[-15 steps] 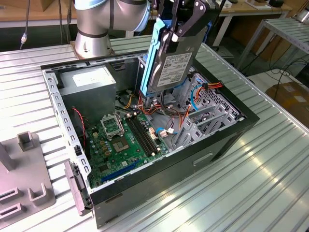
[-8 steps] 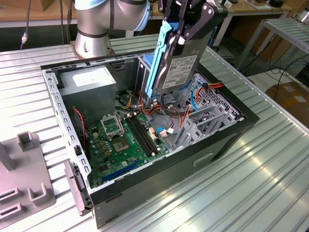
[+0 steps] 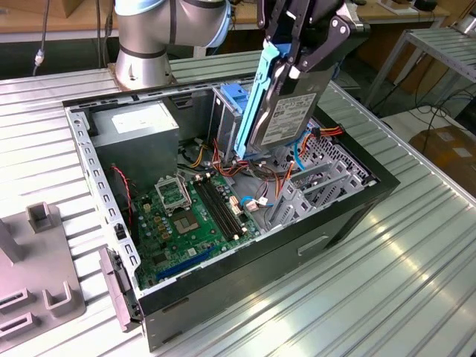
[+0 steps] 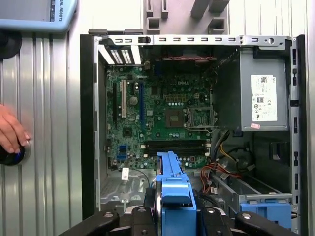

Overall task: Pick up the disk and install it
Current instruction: 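Insert the disk into the insertion slot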

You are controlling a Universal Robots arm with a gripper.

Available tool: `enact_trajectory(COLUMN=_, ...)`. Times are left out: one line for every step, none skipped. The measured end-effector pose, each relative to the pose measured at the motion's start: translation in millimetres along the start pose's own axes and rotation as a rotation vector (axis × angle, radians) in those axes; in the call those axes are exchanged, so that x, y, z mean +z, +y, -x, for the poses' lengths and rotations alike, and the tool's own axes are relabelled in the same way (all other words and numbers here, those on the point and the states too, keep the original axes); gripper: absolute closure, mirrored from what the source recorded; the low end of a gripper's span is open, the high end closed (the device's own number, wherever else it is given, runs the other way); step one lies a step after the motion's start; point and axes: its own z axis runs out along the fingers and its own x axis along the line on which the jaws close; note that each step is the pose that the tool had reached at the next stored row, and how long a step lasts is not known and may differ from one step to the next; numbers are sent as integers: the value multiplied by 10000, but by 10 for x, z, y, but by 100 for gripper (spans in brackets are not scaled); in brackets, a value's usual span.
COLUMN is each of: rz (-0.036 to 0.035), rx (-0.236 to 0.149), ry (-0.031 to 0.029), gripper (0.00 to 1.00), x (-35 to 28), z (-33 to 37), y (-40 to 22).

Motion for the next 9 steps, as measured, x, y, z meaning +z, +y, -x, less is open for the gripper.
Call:
enact_trajectory(rz=0, rx=0, ry=4, gripper=63, x=2, z=-18, y=-10)
enact_trajectory(rz=0, rx=0, ry=7, gripper=63, x=3, z=-30, y=-18)
enact_trajectory(rz=-1, rx=0, ry=16, gripper=63, x=5, z=-50, y=-33)
enact_trajectory(rz=-1, rx=1, ry=24, gripper=63, x=7, z=-65, y=-47)
enact_trajectory(rz=-1, rx=1, ry=28, gripper=63, x=9, z=-75, y=-56)
enact_trajectory(rz=-1, rx=0, ry=33, gripper=63, x=12, z=-91, y=-73)
enact_trajectory(rz=-1, rx=1, ry=37, gripper=63, x=15, z=-103, y=-85)
enact_trajectory(rz=-1, rx=1, ry=40, gripper=63, x=17, z=-114, y=-97)
enact_trajectory(rz=-2, rx=1, ry=40, gripper=63, x=22, z=-132, y=-121)
